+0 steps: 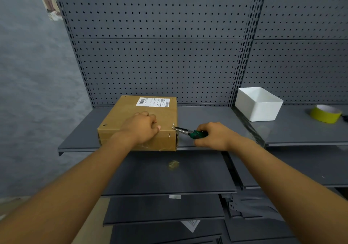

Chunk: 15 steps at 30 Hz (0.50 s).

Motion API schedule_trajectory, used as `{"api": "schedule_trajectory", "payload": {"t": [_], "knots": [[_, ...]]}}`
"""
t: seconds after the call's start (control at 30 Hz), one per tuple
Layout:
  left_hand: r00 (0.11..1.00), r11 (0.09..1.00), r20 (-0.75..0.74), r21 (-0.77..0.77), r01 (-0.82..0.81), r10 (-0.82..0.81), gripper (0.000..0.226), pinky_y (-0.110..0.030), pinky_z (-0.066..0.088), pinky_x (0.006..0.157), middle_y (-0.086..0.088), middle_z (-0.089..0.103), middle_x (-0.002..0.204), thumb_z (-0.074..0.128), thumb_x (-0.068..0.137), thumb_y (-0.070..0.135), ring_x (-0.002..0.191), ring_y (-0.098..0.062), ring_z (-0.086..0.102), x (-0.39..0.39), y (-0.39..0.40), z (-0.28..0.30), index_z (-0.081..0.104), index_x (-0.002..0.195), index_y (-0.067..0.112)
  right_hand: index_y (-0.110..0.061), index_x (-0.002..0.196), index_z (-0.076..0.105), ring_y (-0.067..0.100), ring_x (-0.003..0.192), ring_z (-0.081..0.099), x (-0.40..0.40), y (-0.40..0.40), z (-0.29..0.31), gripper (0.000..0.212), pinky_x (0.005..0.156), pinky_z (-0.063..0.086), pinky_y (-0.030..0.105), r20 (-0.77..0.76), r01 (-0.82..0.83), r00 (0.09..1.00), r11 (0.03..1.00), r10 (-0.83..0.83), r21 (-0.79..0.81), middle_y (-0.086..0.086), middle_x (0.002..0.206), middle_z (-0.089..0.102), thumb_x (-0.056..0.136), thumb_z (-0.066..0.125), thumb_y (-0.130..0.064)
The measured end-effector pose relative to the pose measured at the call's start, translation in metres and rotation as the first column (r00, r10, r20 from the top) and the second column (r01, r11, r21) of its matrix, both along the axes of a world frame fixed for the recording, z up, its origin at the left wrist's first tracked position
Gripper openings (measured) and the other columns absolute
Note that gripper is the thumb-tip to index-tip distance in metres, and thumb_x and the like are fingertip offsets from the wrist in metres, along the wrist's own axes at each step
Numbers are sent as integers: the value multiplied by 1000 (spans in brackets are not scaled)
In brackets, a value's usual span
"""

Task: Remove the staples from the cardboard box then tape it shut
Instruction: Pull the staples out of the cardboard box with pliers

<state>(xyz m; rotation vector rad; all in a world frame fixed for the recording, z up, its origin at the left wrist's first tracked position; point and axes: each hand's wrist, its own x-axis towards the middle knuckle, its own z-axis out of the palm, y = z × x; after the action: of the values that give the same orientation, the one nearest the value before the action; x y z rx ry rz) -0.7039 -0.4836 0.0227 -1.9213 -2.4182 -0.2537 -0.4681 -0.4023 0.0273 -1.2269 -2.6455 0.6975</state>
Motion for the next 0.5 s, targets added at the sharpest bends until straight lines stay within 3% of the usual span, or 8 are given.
{"api": "schedule_trajectory", "payload": {"t": [0.23,0.5], "knots": [[1000,1000,12,6,-1,1,42,-35,43,94,-1,52,118,43,95,47,114,-21,46,0,-1,-3,52,128,23,-12,97,64,18,74,54,-11,-2,-3,28,62,43,29,-25,-12,1000,1000,12,-10,3,84,57,81,66,-35],[999,999,33,3,-34,34,41,-36,42,97,0,51,123,43,95,49,117,-21,45,0,0,-6,51,129,25,-18,78,57,13,63,48,-16,-3,-7,18,57,39,26,-61,-5,998,997,0,-82,0,72,53,86,61,-34]]}}
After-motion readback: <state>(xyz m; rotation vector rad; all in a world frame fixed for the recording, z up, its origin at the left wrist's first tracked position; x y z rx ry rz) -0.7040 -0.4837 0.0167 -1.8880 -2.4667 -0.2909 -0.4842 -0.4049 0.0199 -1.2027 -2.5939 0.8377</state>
